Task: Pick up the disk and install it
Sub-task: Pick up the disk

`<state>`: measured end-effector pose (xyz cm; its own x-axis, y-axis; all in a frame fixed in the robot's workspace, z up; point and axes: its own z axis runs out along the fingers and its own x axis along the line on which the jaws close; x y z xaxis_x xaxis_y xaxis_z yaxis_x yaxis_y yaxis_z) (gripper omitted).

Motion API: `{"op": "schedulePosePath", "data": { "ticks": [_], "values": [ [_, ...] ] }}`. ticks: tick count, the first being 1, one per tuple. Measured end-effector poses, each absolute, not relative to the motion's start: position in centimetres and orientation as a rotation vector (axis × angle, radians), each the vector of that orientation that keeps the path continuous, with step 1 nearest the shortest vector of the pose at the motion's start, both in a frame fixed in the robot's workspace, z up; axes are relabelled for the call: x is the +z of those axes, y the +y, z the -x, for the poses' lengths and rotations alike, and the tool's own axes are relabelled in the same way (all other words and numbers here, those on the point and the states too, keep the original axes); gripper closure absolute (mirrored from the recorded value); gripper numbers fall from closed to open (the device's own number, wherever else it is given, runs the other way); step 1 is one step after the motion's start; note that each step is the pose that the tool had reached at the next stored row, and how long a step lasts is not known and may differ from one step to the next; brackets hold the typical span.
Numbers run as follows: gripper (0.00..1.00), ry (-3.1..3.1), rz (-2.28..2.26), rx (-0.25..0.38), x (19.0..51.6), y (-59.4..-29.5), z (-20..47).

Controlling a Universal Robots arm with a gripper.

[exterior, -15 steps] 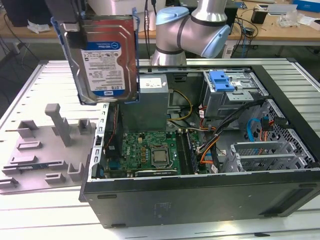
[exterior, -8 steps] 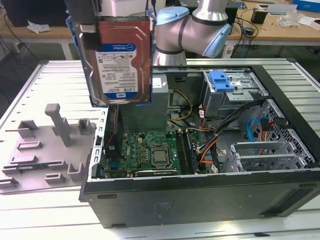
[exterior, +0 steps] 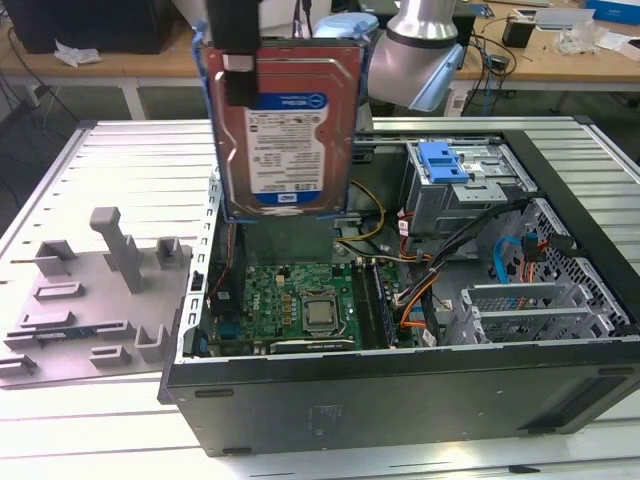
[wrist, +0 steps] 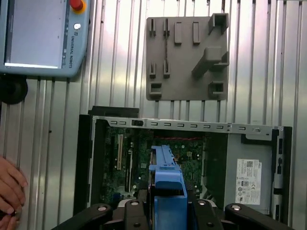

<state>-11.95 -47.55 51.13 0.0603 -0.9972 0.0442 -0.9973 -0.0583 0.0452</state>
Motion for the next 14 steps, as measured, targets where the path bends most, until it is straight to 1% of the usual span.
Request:
{"op": "schedulePosePath", "data": {
  "ticks": [14],
  "values": [
    [0.63, -2.106, -2.236, -0.009, 51.3, -49.3, 5.9]
  ]
}}
